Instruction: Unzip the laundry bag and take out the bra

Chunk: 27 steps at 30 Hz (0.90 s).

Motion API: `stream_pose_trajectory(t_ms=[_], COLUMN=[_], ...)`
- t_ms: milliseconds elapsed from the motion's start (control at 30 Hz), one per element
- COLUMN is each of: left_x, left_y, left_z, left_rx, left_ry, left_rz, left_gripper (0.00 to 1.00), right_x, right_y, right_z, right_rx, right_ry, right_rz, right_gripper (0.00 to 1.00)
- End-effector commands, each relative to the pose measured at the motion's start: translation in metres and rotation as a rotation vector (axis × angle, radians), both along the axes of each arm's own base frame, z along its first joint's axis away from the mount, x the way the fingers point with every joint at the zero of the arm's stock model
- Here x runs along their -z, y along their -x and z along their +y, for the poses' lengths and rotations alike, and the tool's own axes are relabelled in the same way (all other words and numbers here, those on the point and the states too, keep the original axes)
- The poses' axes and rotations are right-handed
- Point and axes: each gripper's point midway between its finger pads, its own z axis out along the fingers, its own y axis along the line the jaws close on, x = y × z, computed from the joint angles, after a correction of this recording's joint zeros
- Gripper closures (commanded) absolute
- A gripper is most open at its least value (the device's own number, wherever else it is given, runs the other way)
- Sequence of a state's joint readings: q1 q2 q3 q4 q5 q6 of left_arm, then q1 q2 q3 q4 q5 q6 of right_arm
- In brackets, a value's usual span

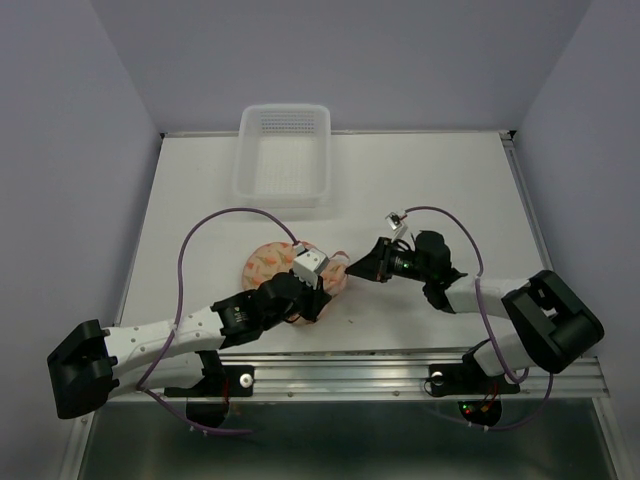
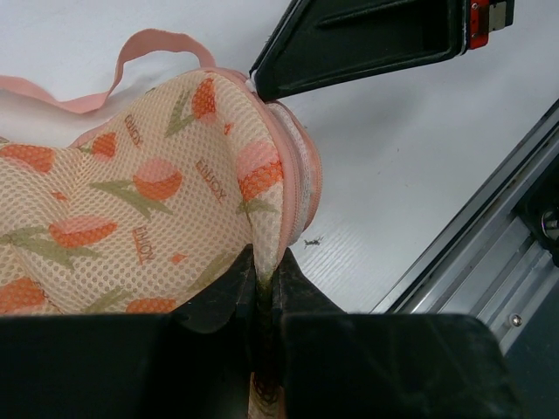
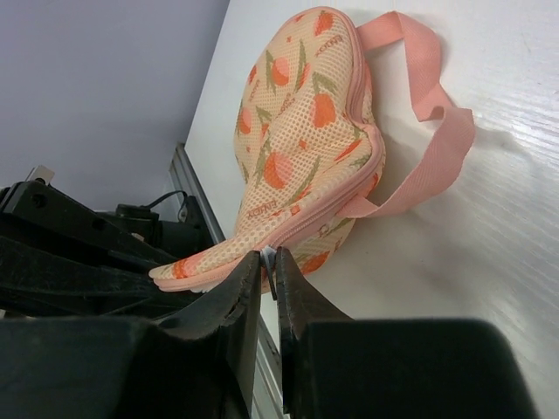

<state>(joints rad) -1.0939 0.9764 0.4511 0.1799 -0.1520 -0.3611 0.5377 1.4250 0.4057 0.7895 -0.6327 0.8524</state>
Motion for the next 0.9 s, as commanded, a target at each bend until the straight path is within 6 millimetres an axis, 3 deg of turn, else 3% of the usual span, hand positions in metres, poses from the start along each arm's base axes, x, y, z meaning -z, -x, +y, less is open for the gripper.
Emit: stream_pose_trajectory(t_ms=[0,167,267,300,400,500,633,700,733,767,800,867], left_x=[-0.008,-0.008,-0.007,-0.007,-0.005,-0.003,-0.001,0.0,-0.002,-0.008,-0.006,-0.016], left_y=[0.002,0.002,0.002,0.002,0.004,0.005,0.004,0.002,-0.001,-0.003,-0.003,-0.005], left_z=[-0.003,-0.002,-0.001,-0.001,-0.001,-0.001,-0.001,0.0,0.0,-0.001,0.001,-0.002], left_rx=[0.004,0.0,0.001,0.003,0.008,0.01,0.003,-0.015,-0.025,-0.03,-0.034,-0.034], left_ry=[0.047,0.05,0.047,0.047,0.046,0.047,0.041,0.034,0.028,0.034,0.025,0.023], left_rz=[-0.011,-0.011,-0.011,-0.012,-0.004,0.002,0.009,0.008,0.003,-0.004,-0.002,-0.014], left_gripper=[0.97,0.97,0.98,0.98,0.98,0.98,0.92,0.63,0.25,0.11,0.04,0.01], right_x=[-0.009,-0.007,-0.003,0.007,0.013,0.004,-0.003,-0.007,-0.007,-0.009,-0.011,-0.012], right_y=[-0.005,-0.011,-0.018,-0.019,-0.034,-0.049,-0.045,-0.039,-0.035,-0.03,-0.027,-0.019], right_z=[-0.003,-0.011,-0.018,-0.024,-0.043,-0.06,-0.064,-0.061,-0.06,-0.056,-0.054,-0.047], right_rx=[0.024,0.062,0.113,0.131,0.232,0.328,0.302,0.269,0.249,0.231,0.224,0.207], right_ry=[0.015,0.054,0.111,0.164,0.267,0.329,0.365,0.35,0.345,0.34,0.338,0.345], right_rz=[-0.083,-0.101,-0.117,-0.101,-0.121,-0.169,-0.222,-0.238,-0.241,-0.255,-0.261,-0.279], right_gripper=[0.85,0.99,0.99,0.99,0.99,0.99,0.99,0.99,0.99,0.99,0.99,0.99])
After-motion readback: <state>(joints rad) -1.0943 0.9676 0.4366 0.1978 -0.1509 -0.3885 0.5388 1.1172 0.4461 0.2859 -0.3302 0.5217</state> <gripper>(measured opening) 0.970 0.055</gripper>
